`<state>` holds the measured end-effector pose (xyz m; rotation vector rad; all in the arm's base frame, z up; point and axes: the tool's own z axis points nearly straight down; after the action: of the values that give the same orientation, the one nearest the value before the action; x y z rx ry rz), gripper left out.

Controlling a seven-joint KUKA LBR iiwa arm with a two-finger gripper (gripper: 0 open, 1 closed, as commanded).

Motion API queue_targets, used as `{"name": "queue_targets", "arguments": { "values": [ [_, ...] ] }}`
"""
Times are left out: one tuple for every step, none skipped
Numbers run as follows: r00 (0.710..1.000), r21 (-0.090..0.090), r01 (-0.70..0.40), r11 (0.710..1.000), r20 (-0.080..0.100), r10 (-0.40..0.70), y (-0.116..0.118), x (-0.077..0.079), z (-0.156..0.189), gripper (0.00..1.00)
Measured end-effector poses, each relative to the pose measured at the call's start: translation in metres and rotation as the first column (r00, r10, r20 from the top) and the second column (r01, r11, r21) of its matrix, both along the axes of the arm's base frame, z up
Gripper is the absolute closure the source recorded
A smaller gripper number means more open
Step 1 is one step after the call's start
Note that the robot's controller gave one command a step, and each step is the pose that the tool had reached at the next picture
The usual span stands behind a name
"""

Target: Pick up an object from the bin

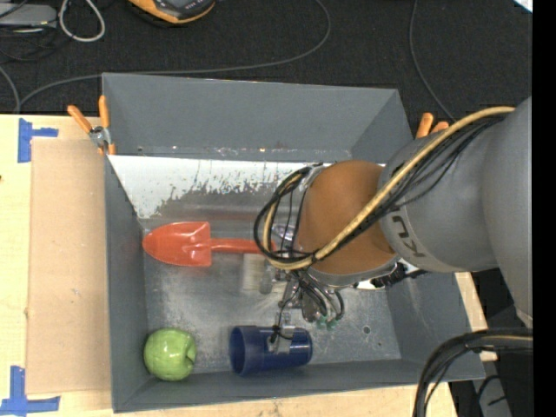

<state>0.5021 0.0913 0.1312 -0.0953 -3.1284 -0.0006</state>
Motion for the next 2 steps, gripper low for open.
{"name": "queue_targets", "arguments": {
  "values": [
    [0.985, 0.000, -0.174, 0.985, 0.014, 0.174, 0.004, -0.014, 0.000, 0.00],
    [0.999, 0.000, -0.047, 0.999, 0.004, 0.047, 0.019, -0.008, -0.046, 0.00]
  ]
}}
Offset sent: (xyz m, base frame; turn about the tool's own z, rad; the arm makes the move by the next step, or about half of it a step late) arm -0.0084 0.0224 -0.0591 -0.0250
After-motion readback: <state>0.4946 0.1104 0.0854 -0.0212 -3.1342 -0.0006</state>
